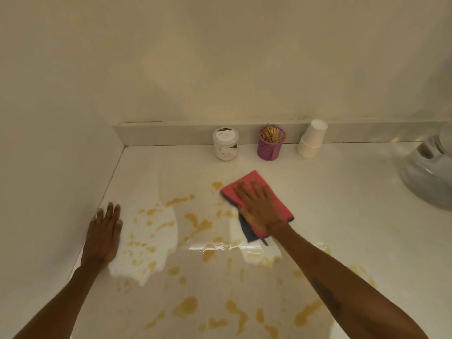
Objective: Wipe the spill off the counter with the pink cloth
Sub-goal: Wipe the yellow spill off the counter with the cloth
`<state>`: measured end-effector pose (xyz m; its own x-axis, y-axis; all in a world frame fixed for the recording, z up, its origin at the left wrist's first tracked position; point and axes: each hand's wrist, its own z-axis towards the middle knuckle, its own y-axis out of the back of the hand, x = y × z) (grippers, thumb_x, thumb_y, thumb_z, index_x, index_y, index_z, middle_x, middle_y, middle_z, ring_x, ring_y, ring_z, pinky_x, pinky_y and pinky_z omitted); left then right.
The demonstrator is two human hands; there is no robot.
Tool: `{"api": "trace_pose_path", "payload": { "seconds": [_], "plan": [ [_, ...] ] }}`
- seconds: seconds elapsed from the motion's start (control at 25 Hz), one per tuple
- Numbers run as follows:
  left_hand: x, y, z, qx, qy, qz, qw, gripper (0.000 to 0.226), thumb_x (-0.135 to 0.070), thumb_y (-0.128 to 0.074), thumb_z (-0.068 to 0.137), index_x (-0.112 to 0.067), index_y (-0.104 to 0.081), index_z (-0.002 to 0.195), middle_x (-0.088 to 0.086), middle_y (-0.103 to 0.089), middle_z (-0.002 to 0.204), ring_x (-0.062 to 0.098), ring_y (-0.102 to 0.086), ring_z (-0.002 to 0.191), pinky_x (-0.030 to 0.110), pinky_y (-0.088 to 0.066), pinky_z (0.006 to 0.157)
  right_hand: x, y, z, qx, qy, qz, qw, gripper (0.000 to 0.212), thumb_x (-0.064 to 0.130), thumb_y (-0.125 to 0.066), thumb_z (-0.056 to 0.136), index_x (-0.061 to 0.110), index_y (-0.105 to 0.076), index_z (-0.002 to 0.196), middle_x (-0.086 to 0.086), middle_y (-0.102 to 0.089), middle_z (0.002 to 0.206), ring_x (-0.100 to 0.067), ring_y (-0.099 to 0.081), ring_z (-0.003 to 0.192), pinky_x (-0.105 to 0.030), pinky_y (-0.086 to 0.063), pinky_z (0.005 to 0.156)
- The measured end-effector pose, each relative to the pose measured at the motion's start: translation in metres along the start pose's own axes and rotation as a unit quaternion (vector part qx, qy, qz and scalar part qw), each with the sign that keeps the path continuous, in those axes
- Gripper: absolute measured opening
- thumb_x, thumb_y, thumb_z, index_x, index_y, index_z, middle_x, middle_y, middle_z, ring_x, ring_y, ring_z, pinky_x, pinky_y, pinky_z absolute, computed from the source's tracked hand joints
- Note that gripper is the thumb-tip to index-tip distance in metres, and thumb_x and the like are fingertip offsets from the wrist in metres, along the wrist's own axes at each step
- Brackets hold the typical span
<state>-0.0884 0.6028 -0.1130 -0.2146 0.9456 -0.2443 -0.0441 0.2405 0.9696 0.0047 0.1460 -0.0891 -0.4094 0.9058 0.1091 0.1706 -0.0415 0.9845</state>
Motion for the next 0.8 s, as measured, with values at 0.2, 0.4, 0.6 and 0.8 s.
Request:
{"api": "trace_pose_path", "payload": {
  "seconds": [0.2,0.4,0.6,0.8],
  "plan": [
    [-0.002,0.001,-0.004,-0.005,-0.002,0.002,1.0,0.061,-0.038,-0.013,0.102,-0.01,-0.014,0.156,0.003,-0.008,0.164,0.03,-0.009,0.154,0.039,-0.004,0.123,-0.066,-0.016,-0.048,-0.014,0.061,-0.036,0.997,0.064,0.055,-0.007,0.102,0.032,0.016,0.157,0.003,0.012,0.168,-0.026,0.008,0.157,-0.047,0.004,0.126],
    [0.0,-0.002,-0.005,-0.011,-0.001,-0.004,1.0,0.064,-0.045,-0.005,0.099,-0.018,-0.008,0.157,-0.004,-0.003,0.165,0.016,0.001,0.152,0.035,0.0,0.125,-0.044,-0.007,0.015,-0.025,-0.109,-0.006,0.994,0.074,0.064,-0.011,0.1,0.025,0.01,0.16,0.002,0.014,0.166,-0.03,0.009,0.156,-0.05,0.004,0.127],
    [0.004,-0.002,-0.004,-0.003,-0.002,0.0,1.0,0.06,-0.046,-0.005,0.1,-0.024,-0.005,0.157,-0.008,0.001,0.165,0.015,0.005,0.153,0.034,0.001,0.125,0.038,-0.008,0.071,-0.012,-0.022,0.007,1.0,0.06,0.046,-0.015,0.106,0.031,0.008,0.159,0.001,0.008,0.169,-0.028,0.011,0.156,-0.048,0.008,0.126],
    [0.006,0.006,-0.002,0.019,-0.011,-0.008,1.0,0.061,-0.042,-0.009,0.099,-0.02,-0.007,0.156,-0.005,-0.002,0.165,0.017,0.0,0.154,0.033,-0.001,0.125,0.074,-0.013,0.045,0.02,0.178,-0.027,0.983,0.058,0.049,-0.011,0.105,0.035,0.005,0.159,0.008,0.011,0.168,-0.02,0.016,0.155,-0.044,0.013,0.125]
  ]
}}
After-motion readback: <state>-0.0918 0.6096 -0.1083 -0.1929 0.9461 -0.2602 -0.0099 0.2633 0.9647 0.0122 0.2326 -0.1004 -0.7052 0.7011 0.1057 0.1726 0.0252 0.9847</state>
